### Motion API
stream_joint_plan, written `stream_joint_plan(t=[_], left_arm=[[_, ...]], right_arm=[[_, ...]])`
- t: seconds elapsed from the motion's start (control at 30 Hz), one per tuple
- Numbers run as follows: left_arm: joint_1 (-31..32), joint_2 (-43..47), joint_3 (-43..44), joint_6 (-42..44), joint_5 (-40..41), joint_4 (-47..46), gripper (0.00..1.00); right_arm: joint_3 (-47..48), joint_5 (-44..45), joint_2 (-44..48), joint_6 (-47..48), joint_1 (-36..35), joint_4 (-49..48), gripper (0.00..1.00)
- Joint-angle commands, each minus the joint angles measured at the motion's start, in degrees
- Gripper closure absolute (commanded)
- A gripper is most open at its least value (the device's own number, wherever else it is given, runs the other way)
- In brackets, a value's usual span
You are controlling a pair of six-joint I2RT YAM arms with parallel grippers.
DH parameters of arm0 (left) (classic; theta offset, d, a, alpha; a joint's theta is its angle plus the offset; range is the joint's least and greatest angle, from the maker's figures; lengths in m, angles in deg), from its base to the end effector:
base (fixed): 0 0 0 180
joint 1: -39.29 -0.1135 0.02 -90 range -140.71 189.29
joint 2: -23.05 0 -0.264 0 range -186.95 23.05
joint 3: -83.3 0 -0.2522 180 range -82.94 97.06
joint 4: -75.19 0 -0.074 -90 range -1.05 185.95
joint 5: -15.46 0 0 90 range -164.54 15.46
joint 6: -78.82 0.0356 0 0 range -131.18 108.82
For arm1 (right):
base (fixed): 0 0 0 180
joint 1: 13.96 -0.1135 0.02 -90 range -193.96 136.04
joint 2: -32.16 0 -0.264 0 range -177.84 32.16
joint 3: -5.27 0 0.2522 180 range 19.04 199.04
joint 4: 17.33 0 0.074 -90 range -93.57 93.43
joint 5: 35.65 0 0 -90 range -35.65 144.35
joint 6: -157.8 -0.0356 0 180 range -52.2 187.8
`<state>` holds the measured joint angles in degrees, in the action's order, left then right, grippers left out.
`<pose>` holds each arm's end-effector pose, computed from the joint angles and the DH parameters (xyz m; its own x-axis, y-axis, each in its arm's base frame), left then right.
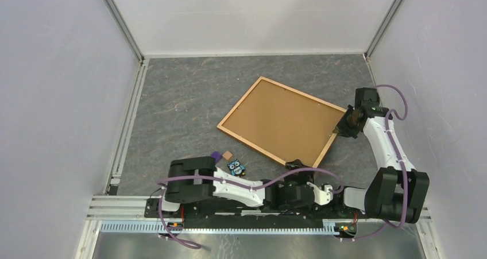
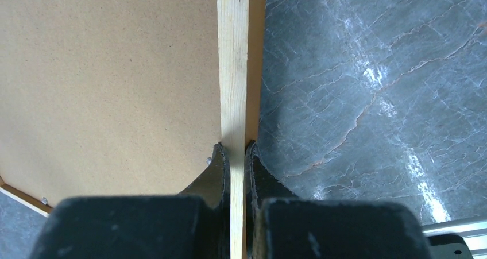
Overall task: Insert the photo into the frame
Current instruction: Turn over the photo frame at the center of the board.
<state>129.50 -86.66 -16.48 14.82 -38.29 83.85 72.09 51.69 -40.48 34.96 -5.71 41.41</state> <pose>0.0196 -0.4094 0.1744 0.3563 0.7577 -0.5467 0.7254 0.1445 0.6730 0.2370 -0.0327 0.2410 -0.6838 0.6465 -0.3382 0.5885 0.7627 0.2682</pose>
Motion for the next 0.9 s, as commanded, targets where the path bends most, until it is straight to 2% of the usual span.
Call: stream_joint_plan(t=[0.0,0.07,0.1,0.2,0.27,0.37,0.4,0.47,0.57,0.6,0.67,0.73,0.87], left_arm=[[0.0,-3.8,1.8,13.7,17.9,-17.0,0.18],[0.1,-4.6,1.7,16.0,20.0,-20.9,0.31],[0.2,-4.6,1.6,17.8,21.4,-23.5,0.42],[0.8,-3.2,0.8,21.6,24.0,-28.5,0.67],[1.3,-1.1,0.6,21.2,24.7,-28.5,0.76],[1.2,3.1,0.5,18.8,25.0,-26.3,0.81],[1.2,5.0,0.5,17.8,25.2,-25.4,0.83],[1.1,8.3,1.3,14.9,24.5,-21.7,0.88],[0.3,12.4,4.0,10.8,22.2,-15.3,0.95],[0.0,13.4,5.5,9.3,21.6,-12.5,0.97],[-1.1,15.4,8.5,5.9,20.5,-8.1,0.98],[-3.1,18.4,11.1,0.5,16.5,-2.2,0.98],[-10.6,23.3,18.1,-13.4,5.5,11.9,0.98]], right_arm=[[3.8,-1.7,3.5,-4.5,0.0,-1.6,1.00],[3.9,-1.5,3.8,-4.2,0.0,-0.9,1.00],[4.0,-1.2,4.0,-4.0,0.0,-0.6,1.00],[3.0,0.2,5.0,-3.3,0.0,-0.9,1.00],[2.4,0.1,5.2,-1.2,0.0,-2.9,1.00],[6.1,0.4,3.8,6.0,0.1,-3.2,1.00],[8.6,1.1,3.2,9.2,0.1,-2.6,0.97],[12.2,1.9,4.1,14.1,0.1,-3.3,0.85],[17.4,1.6,8.1,19.1,0.1,-7.0,0.42],[19.7,2.2,8.9,19.8,0.1,-6.5,0.30],[24.1,2.3,10.1,19.9,0.1,-5.0,0.12],[27.2,0.4,11.5,20.4,0.1,-4.4,0.02],[31.3,-2.4,15.3,20.0,0.1,-4.9,0.02]])
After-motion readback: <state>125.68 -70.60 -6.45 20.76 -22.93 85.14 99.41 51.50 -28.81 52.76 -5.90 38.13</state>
